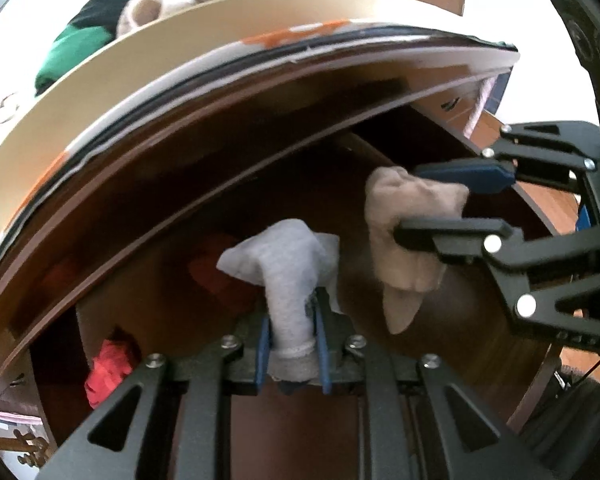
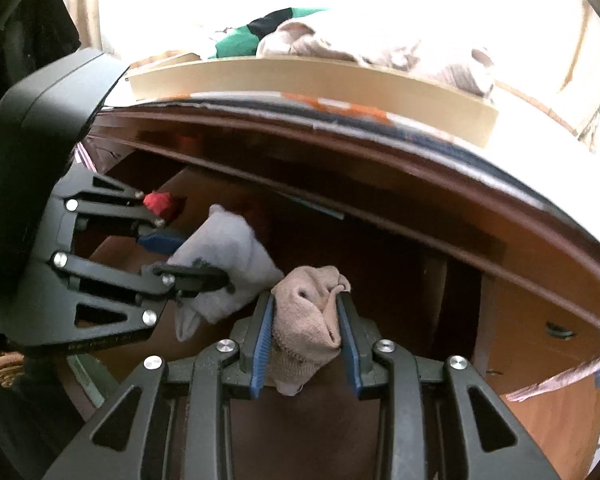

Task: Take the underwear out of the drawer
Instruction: 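Lift both held socks up out of the drawer toward the tray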

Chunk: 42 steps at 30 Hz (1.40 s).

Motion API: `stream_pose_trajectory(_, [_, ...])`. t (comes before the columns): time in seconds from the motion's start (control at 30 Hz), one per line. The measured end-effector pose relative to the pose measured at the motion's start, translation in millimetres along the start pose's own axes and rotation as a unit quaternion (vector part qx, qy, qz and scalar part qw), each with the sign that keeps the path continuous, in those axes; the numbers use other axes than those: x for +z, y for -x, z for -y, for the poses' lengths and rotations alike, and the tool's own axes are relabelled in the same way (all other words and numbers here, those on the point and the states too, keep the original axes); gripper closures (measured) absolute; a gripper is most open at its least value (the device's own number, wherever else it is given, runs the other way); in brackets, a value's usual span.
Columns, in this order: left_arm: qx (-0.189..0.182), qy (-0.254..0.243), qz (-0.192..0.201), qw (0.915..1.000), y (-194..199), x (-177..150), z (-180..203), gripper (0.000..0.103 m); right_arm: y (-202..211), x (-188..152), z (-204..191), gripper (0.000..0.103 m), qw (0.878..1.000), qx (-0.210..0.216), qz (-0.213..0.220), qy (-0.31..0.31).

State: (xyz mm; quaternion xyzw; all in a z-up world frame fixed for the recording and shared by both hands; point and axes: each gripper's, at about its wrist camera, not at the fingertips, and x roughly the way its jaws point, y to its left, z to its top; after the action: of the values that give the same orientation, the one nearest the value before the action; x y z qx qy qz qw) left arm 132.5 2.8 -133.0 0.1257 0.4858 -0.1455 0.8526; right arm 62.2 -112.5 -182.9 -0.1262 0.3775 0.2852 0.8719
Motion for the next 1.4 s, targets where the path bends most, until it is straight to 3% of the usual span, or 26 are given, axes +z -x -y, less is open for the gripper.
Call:
stream_pose_trajectory(0.27, [0.009, 0.025, 0.028, 0.9993, 16, -12, -18, 0.086, -3, 1, -5, 0.07, 1.0, 0.015, 0.004, 0.003])
stream_pose_trajectory(0.63, [0.023, 0.033, 0.048, 0.998, 23, -19, -22, 0.086, 7, -11, 34, 0.069, 0.999, 0.036, 0.017, -0.017])
stream_pose_trajectory(0.8, [0.033, 0.047, 0.075, 0.9955, 35, -24, -26, 0.086, 14, -12, 39, 0.07, 0.998, 0.046, 0.038, -0.026])
stream_pose_trajectory(1.4, [0.049, 0.076, 0.127, 0.9878, 59, -41, -32, 0.086, 46, -29, 44, 0.07, 0.995, 0.039, 0.09, -0.016])
